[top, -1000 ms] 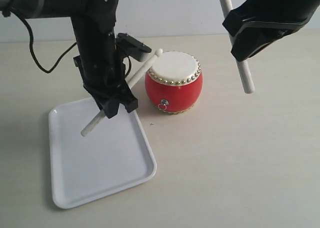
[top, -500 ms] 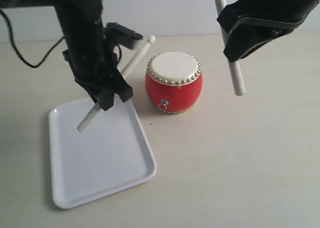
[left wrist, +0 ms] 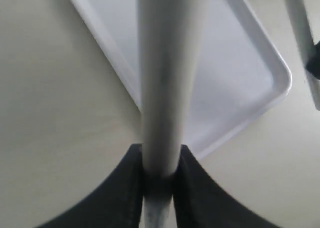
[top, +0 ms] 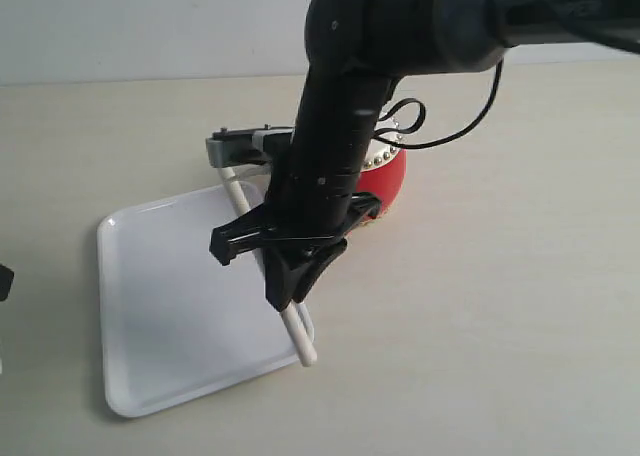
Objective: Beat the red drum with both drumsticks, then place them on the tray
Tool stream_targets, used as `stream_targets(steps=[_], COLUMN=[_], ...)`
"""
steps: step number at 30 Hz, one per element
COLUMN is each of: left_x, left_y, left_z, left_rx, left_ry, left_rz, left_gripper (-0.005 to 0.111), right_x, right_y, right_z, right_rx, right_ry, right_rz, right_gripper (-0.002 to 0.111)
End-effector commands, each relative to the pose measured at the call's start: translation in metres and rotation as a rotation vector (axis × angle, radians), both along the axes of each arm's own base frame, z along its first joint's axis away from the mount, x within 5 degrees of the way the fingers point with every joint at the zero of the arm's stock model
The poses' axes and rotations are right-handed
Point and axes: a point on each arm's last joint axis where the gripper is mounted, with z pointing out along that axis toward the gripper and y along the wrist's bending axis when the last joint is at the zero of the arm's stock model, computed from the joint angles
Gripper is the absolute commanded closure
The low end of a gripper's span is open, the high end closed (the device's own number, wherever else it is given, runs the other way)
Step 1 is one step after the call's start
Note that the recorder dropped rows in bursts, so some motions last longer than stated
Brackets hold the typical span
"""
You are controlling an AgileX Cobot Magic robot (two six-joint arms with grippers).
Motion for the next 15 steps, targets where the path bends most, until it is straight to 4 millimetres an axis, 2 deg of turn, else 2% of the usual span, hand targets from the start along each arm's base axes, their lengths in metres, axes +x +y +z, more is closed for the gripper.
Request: stream_targets(steps=[1, 7, 13, 15], left_x=[-0.009, -0.008, -0.008, -0.008], left_y=[0.002, 0.000, 0.000, 0.000], left_z=[-0.005, -0.004, -0.004, -0.004], left_rx=[-0.029, -0.050, -0.049, -0.049], left_ry=[-0.048, -0.044, -0.043, -0.043], left_rz=[0.026, 0.034, 0.032, 0.032], left_gripper=[0.107, 0.107, 0.107, 0.107], right_x=[0.020, 0.037, 0.040, 0.041], right_y=[0.020, 0.037, 0.033, 0.030], right_z=[-0.009, -0.020, -0.021, -0.011], right_rx=[-0.004, 0.006, -0.034, -0.037], right_ry=[0.028, 0.037, -0.008, -0.048], right_rz=[-0.096, -0.174, -0.150, -0.137], right_gripper=[0.108, 0.108, 0.108, 0.108])
